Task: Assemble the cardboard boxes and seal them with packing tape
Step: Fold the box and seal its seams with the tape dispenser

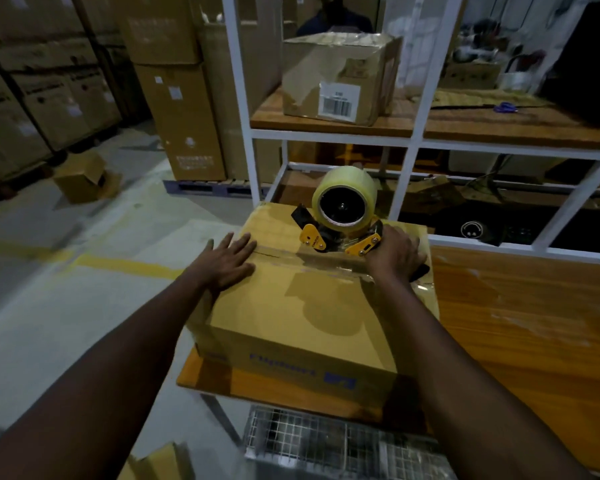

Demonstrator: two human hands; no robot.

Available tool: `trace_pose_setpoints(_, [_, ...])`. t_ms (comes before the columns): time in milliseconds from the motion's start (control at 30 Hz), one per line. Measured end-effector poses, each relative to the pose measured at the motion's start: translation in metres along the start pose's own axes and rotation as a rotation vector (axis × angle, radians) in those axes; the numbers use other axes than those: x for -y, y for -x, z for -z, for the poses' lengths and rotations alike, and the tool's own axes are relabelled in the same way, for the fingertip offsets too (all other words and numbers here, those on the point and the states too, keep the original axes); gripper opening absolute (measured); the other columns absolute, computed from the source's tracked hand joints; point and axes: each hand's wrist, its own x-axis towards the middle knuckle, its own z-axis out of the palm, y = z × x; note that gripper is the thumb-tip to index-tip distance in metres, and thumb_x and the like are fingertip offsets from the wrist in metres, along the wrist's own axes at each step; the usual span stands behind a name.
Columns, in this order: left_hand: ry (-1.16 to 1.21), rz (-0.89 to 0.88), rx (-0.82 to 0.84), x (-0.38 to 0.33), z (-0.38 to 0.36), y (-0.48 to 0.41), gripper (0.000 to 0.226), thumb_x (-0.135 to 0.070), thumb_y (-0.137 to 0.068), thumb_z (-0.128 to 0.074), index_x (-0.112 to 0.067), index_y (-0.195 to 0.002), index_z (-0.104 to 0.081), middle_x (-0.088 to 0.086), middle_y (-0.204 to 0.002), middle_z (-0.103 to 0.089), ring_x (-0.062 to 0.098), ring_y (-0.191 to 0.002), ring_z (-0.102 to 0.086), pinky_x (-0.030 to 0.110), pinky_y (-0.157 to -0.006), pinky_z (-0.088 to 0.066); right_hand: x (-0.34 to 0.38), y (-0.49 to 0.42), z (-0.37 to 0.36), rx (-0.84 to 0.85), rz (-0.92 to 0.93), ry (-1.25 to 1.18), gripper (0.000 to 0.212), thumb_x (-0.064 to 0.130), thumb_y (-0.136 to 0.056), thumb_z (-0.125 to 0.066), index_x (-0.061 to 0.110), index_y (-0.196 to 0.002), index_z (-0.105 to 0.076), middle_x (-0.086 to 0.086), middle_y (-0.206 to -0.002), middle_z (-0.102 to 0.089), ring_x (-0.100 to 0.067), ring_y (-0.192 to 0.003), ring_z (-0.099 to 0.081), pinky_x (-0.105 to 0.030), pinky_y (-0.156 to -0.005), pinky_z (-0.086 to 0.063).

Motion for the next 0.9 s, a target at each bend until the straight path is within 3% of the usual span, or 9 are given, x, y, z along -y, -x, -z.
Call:
trace_pose_setpoints(167, [0.187,0.007,-0.042,0.001,-0.011,0.007,0.073,-0.060,-0.101,-0.024,-0.025,-0.159,0.003,-0.004,-0.164,0.016,0.031,-0.152,0.010,0.059,-0.118,-0.011,0.019,0.018,-0.013,0.008,-0.030,0.015,0.010,0.034,-0.090,-0.062,0.024,-0.088,-0.065,-0.001,-0.103,-0.065,-0.033,-0.108,-0.049,-0.044,-0.084,-0.032])
trace_pose_setpoints(267, [0.255,0.000,-0.060,-0.018,-0.016,0.010,0.088,-0.074,-0.089,-0.009,-0.020,-0.158,-0.016,0.001,-0.166,0.013,0.037,-0.150,0.011,0.066,-0.116,-0.013,0.022,0.022,-0.015,0.007,-0.032,0.033,0.011,0.033,-0.091,-0.059,0.024,-0.087,-0.064,-0.003,-0.104,-0.064,-0.034,-0.107,-0.049,-0.044,-0.085,-0.033])
trace_pose_setpoints(400, [0.547,0.099,-0.162,-0.085,-0.026,0.036,0.064,-0.056,-0.101,-0.027,-0.025,-0.157,-0.019,0.001,-0.166,0.011,0.037,-0.150,0.013,0.065,-0.115,-0.004,0.022,0.025,-0.013,0.004,-0.053,0.027,0.014,0.032,-0.091,-0.058,0.026,-0.078,-0.057,-0.003,-0.103,-0.064,-0.035,-0.105,-0.049,-0.044,-0.084,-0.033])
trace_pose_setpoints(533, [0.674,0.053,-0.224,-0.132,-0.026,0.058,0.057,-0.048,-0.103,-0.027,-0.025,-0.156,-0.023,0.004,-0.166,0.004,0.033,-0.151,0.012,0.065,-0.115,-0.002,0.012,0.028,-0.009,0.003,-0.062,0.012,0.017,0.033,-0.091,-0.058,0.027,-0.075,-0.054,-0.003,-0.102,-0.064,-0.036,-0.106,-0.049,-0.045,-0.084,-0.034])
trace_pose_setpoints(633, [0.457,-0.173,-0.255,-0.099,-0.019,0.055,0.072,-0.060,-0.095,-0.015,-0.025,-0.158,-0.013,0.001,-0.166,0.005,0.026,-0.152,0.010,0.062,-0.119,-0.004,0.005,0.030,-0.003,0.017,-0.084,0.045,0.014,0.036,-0.089,-0.061,0.028,-0.080,-0.054,-0.002,-0.105,-0.064,-0.036,-0.109,-0.048,-0.046,-0.087,-0.035])
trace_pose_setpoints(733, [0.121,-0.389,-0.178,-0.048,-0.021,0.042,0.081,-0.070,-0.086,0.000,-0.030,-0.157,0.001,-0.005,-0.164,0.010,0.018,-0.151,0.010,0.055,-0.121,-0.008,-0.002,0.032,0.002,0.006,-0.094,0.072,0.008,0.033,-0.088,-0.060,0.026,-0.085,-0.061,-0.002,-0.106,-0.064,-0.035,-0.109,-0.048,-0.045,-0.088,-0.035])
trace_pose_setpoints(900, [0.035,-0.473,-0.139,-0.029,-0.024,0.030,0.080,-0.074,-0.088,-0.001,-0.034,-0.157,0.004,-0.009,-0.165,0.011,0.017,-0.151,0.013,0.056,-0.120,-0.007,-0.010,0.032,0.010,-0.017,-0.130,0.066,0.014,0.028,-0.093,-0.053,0.027,-0.079,-0.057,-0.004,-0.106,-0.065,-0.035,-0.108,-0.049,-0.044,-0.086,-0.035])
